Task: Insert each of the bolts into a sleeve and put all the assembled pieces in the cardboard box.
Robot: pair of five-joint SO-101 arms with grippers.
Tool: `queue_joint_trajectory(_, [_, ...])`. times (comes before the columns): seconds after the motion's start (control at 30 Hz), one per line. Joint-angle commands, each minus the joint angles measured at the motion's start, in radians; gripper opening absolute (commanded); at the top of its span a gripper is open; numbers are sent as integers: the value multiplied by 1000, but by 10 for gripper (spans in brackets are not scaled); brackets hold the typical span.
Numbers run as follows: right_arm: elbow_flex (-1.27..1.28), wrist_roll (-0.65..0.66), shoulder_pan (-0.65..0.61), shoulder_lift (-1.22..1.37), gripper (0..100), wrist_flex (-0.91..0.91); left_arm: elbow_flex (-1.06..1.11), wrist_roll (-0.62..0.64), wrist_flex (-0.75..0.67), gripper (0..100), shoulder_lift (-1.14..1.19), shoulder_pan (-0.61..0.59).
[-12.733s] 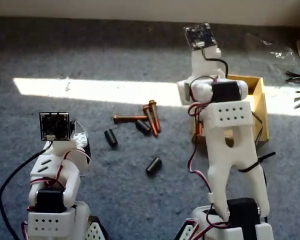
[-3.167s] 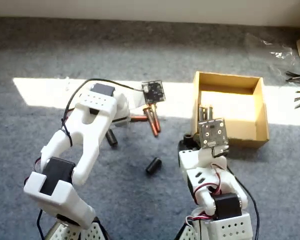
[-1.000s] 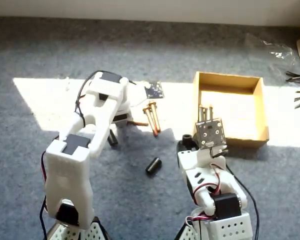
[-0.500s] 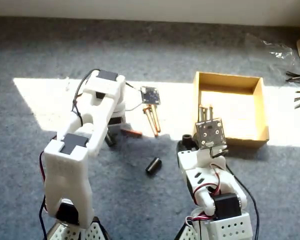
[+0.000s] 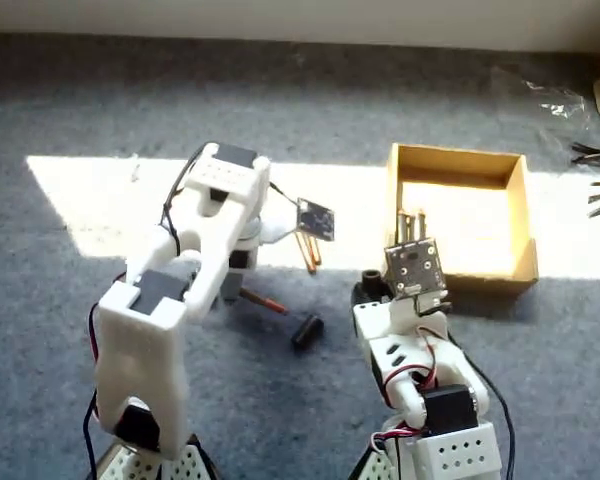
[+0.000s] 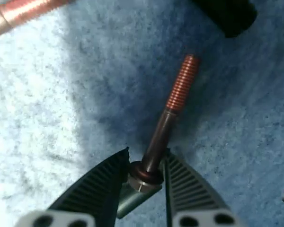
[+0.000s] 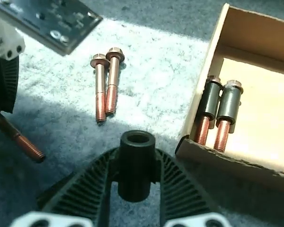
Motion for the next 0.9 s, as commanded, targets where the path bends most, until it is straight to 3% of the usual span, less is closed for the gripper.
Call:
queue_joint_trajectory(0.0, [-7,14,-7,-10,4,-35,-18,-18,18,18,-67,67])
queue_joint_trajectory(0.23, [-7,17,-7,-10,4,-35,-18,-23,26,18,-67,67])
queue_joint_trajectory(0.43, [-7,17,-8,-10,4,-35,-18,-150,15,21,-67,76])
queue_joint_trajectory(0.87, [-7,17,-8,-10,4,-35,-102,-149,-25,21,-58,99])
